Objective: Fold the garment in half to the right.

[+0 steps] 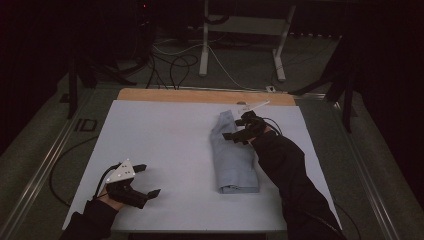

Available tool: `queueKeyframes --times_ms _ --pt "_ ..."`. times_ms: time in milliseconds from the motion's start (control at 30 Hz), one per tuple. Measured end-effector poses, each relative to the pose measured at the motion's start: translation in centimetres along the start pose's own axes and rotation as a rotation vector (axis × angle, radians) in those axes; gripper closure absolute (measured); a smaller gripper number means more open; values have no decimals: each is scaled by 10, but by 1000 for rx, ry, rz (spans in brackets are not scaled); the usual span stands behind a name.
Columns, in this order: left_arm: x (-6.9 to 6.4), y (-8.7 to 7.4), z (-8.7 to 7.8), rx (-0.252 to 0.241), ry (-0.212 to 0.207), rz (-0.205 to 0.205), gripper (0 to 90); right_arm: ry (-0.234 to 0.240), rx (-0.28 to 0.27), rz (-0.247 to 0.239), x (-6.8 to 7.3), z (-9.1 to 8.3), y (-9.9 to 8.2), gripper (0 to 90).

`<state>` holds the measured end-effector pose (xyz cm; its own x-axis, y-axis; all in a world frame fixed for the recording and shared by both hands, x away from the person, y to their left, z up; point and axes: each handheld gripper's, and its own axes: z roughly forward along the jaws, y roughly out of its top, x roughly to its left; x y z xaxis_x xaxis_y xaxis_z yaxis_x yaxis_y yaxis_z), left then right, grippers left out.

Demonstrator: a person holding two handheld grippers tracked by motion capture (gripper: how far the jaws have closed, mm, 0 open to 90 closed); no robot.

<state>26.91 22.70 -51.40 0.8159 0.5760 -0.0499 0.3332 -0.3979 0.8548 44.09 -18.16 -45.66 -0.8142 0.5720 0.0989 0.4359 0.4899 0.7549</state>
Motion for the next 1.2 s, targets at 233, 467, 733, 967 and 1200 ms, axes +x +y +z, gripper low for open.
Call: queueKeyframes --times_ms 233,467,733,967,1200 --pt "0 0 -1 -2 0 2 6 69 -35 -22 19 -10 -7 211" --pt "-1 1 -2 -5 1 2 6 86 -53 -47 42 -19 -23 423" --pt "0 1 -1 -3 -2 2 6 101 -62 -66 65 -30 -42 719" --pt "-1 1 -1 -2 -4 8 6 121 -24 -135 83 -34 -59 898" --pt "-1 1 -1 2 -8 8 6 144 68 -165 85 -17 -78 900"
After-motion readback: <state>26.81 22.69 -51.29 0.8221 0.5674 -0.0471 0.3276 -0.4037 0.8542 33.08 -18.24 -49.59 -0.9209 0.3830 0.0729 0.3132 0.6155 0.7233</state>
